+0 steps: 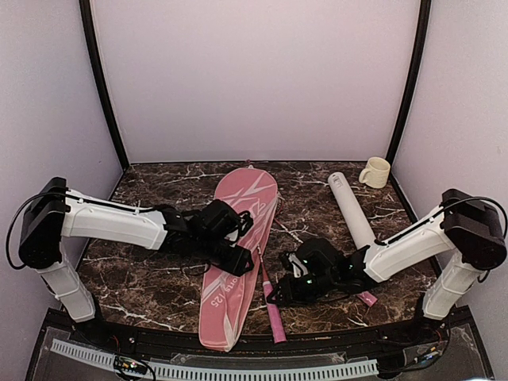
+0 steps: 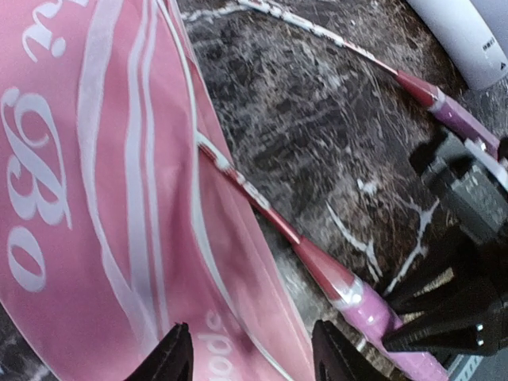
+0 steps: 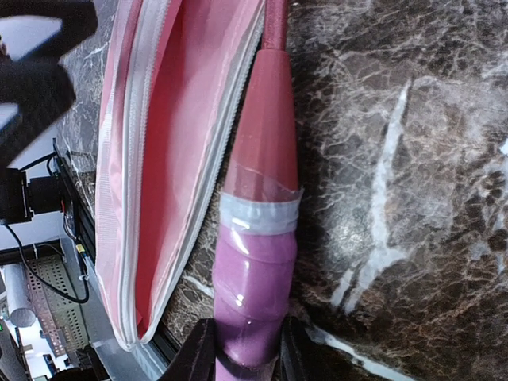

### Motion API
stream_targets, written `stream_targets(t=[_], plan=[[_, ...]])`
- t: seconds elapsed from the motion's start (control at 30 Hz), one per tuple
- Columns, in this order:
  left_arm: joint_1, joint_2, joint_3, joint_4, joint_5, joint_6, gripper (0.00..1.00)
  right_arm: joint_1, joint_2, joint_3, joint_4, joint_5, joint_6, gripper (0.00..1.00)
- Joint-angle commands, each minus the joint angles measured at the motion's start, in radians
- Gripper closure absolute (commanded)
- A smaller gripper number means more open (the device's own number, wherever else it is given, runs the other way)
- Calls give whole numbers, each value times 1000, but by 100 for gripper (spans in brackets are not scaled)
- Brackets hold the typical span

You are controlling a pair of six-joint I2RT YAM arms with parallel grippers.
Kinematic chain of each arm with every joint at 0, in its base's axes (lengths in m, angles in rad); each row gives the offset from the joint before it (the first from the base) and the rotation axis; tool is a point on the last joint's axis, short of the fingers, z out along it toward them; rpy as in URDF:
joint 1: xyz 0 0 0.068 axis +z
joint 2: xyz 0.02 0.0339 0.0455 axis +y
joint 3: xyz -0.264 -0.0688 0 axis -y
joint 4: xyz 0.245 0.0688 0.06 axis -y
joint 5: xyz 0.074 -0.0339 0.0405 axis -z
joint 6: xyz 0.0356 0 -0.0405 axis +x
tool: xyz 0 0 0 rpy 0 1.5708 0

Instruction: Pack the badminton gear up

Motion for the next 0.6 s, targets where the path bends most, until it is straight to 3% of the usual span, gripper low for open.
stream_targets(t=[0.0, 0.13, 0.33, 0.57], plan=[[-49, -55, -66, -73, -4, -109, 47, 7, 1, 19, -12, 29, 13, 76], [-72, -64, -136, 6, 56, -180, 47, 7, 2, 19, -9, 32, 13, 76], [-95, -20, -121, -11, 26, -183, 47, 7, 1, 20, -2, 35, 12, 76], [-96, 27, -114, 2, 2, -164, 60, 6, -13, 30, -17, 46, 6, 76]])
